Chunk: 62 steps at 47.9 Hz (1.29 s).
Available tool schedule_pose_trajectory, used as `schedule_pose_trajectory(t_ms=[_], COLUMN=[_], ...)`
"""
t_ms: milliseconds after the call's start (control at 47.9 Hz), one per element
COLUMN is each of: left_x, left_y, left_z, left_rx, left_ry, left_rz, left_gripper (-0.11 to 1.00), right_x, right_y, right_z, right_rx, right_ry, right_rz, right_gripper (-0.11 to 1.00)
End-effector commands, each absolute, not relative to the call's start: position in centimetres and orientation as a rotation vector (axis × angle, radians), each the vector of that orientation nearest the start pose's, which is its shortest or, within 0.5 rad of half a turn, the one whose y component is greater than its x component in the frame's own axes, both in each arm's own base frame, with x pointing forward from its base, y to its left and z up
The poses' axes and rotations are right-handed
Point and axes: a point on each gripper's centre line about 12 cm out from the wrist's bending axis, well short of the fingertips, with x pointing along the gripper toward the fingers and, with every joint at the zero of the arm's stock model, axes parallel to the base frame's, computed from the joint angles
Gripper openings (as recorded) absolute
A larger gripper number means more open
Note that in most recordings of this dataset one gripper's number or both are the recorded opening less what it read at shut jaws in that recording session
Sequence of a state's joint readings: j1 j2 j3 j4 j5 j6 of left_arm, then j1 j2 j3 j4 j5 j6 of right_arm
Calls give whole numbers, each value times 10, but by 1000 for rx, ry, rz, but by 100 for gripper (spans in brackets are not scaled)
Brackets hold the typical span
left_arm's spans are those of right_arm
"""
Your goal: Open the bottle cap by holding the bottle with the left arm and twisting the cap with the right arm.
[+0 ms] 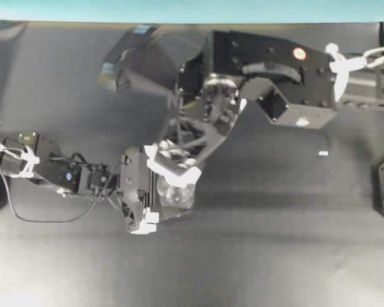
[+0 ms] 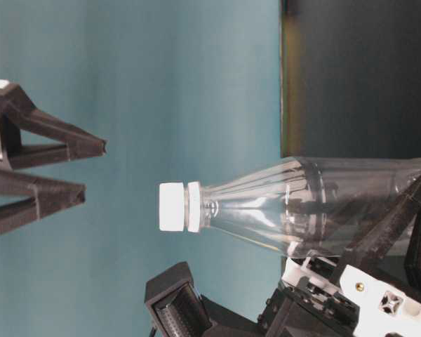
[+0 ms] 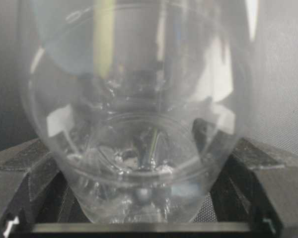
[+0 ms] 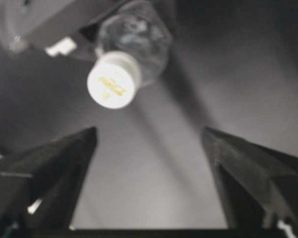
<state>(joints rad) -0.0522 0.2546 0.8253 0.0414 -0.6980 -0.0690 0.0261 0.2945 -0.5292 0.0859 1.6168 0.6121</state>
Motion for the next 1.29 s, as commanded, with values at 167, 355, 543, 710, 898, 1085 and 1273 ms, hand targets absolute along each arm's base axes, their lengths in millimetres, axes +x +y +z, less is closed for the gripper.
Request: schedule_pose_trajectory(t_ms=[167, 355, 543, 710, 898, 1085, 1273], left_x=[384, 384, 385, 385, 385, 386, 386], left_y=[-25, -25, -25, -25, -25, -25, -25], left_z=[95, 96, 96, 96, 96, 96, 96], left_rx=[-31, -31, -31, -31, -31, -30, -31], left_ry=[378, 376, 375, 375, 375, 373, 373], left_rz=[-76, -76, -78, -78, -78, -79, -78], left_gripper=[83, 83, 83, 83, 83, 83, 83], right_x=[466, 478, 485, 485, 484, 484, 484], right_y=[33, 39, 42, 42, 42, 42, 45], right_z=[345, 324, 311, 304, 296, 294, 294], right_rx=[642, 633, 636, 636, 635, 627, 588], right_ry=[1350, 1364, 1366, 1374, 1380, 1380, 1388], right_rz=[-376, -367, -363, -370, -373, -366, -330], right_gripper=[80, 80, 80, 80, 78, 66, 37])
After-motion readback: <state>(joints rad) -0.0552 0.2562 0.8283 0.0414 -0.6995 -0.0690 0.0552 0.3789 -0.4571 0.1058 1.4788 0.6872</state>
